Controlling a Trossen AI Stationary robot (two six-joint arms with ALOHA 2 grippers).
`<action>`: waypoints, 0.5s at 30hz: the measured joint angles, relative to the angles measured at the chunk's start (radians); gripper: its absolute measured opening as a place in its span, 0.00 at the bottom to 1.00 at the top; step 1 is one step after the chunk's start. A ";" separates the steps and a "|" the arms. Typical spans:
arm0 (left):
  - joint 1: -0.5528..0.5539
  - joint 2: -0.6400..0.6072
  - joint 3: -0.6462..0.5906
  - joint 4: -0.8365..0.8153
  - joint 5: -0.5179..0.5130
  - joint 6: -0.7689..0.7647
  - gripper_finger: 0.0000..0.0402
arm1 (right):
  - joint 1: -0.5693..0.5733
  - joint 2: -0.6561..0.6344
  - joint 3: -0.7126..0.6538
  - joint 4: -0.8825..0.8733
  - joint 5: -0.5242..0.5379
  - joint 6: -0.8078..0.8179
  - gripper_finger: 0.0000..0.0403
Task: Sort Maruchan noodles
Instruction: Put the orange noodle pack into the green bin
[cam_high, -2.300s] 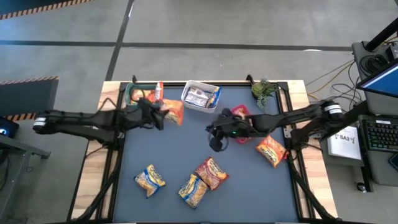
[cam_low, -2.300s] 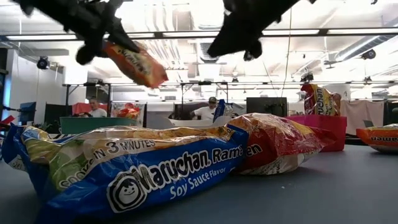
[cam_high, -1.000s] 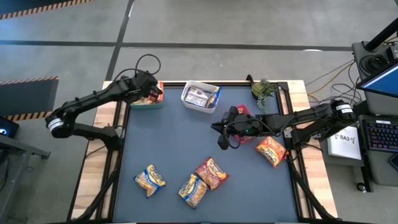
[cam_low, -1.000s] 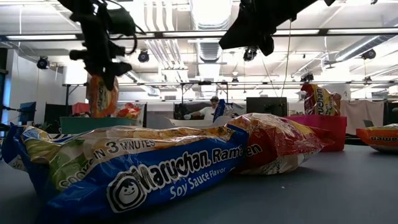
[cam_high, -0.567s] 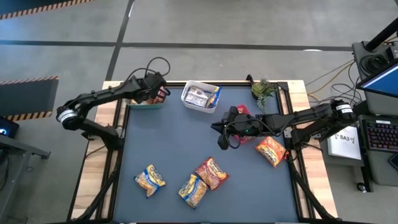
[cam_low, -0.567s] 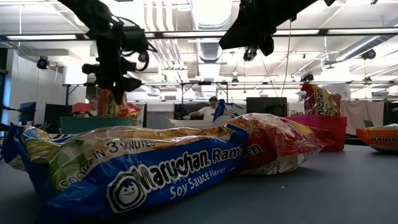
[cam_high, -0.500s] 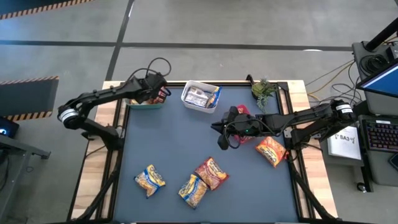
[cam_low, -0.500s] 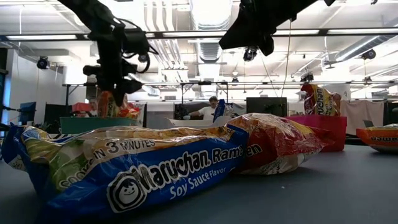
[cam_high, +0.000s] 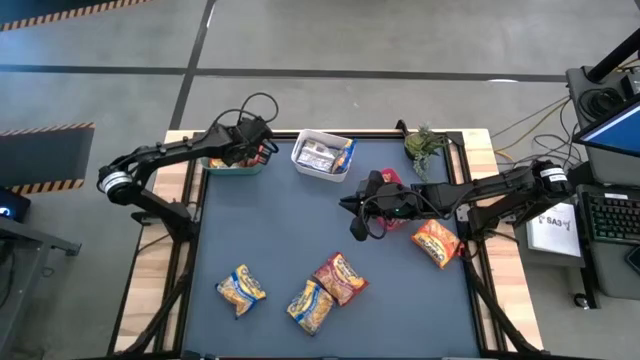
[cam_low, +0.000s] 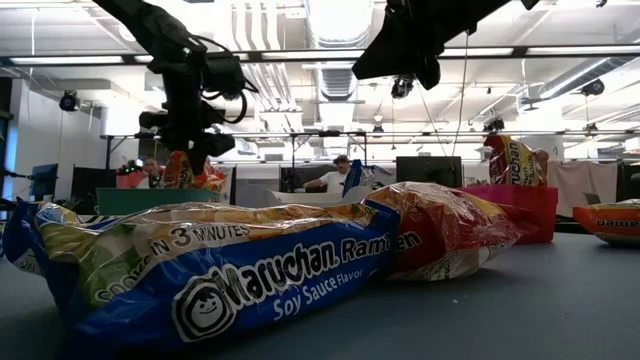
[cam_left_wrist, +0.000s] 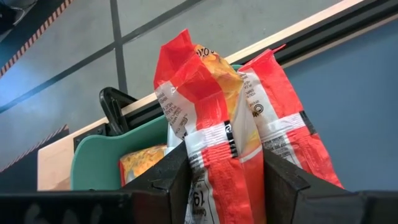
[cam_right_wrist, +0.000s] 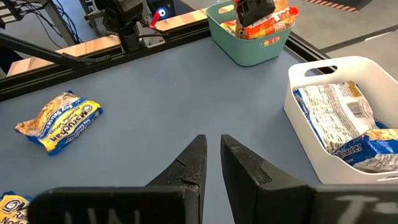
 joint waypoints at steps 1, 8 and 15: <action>0.000 0.000 0.000 0.003 0.001 0.000 0.33 | 0.000 0.000 0.000 0.000 0.000 -0.001 0.10; 0.000 0.000 0.000 0.006 0.014 0.000 0.49 | 0.000 0.000 0.000 0.000 0.000 -0.003 0.10; -0.006 -0.011 0.000 0.006 0.069 0.003 0.62 | 0.000 0.000 0.000 0.000 0.000 -0.004 0.10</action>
